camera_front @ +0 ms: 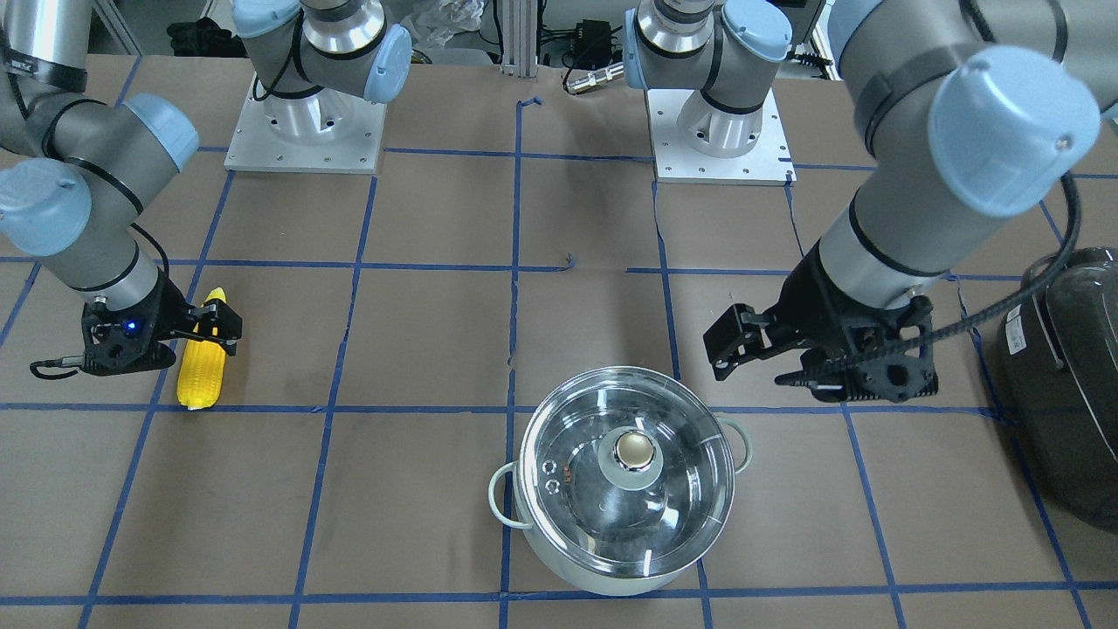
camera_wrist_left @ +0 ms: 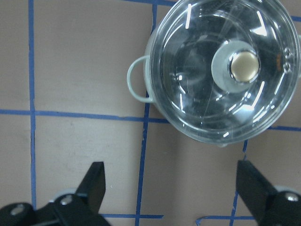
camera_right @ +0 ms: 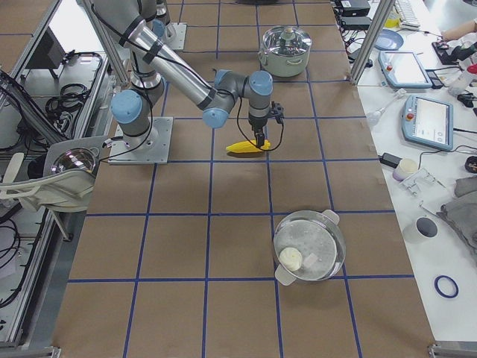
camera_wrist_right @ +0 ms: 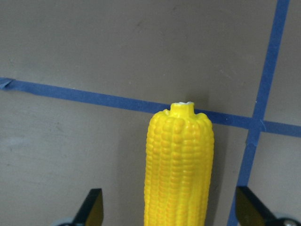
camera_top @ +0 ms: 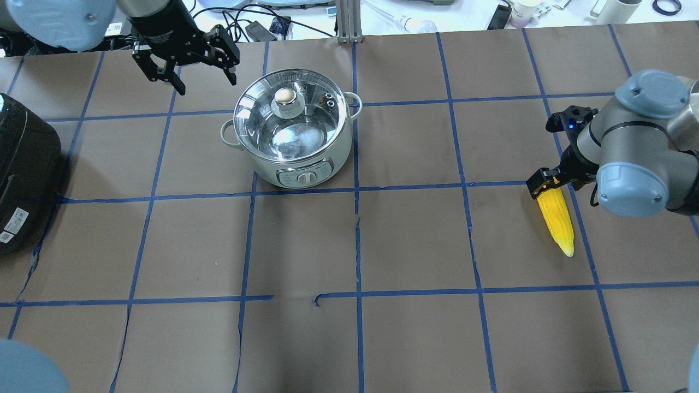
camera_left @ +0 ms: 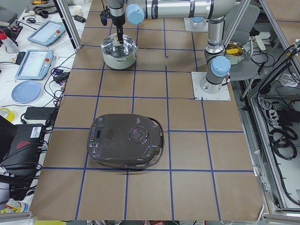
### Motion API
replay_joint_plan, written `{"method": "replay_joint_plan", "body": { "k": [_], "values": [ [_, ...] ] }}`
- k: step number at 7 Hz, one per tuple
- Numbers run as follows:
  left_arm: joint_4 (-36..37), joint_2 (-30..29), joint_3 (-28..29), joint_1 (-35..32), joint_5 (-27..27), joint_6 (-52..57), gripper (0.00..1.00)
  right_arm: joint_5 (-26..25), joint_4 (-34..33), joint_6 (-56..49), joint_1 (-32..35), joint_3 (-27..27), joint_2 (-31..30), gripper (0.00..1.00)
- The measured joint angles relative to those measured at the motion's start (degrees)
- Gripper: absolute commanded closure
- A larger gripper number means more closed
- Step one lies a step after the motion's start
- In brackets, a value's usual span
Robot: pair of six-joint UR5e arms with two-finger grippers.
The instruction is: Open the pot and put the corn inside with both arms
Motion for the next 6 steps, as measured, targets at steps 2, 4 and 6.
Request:
{"method": "replay_joint_plan", "body": {
  "k": [2, 4, 6],
  "values": [
    [3.8, -4.1, -0.2, -1.8, 0.1, -0.3, 0.0, -0.5, -3.6, -0.3, 0.0, 0.1, 3.9, 0.0],
    [6.9, -6.9, -0.1, -3.6, 0.2, -0.7, 0.0, -0.6, -5.1, -0.4, 0.0, 0.3, 5.8, 0.21],
    [8.6, -8.0, 0.6, -5.6, 0.2, -2.3, 0.0, -1.0, -5.0, -0.4, -0.1, 0.4, 5.9, 0.25]
  ]
}}
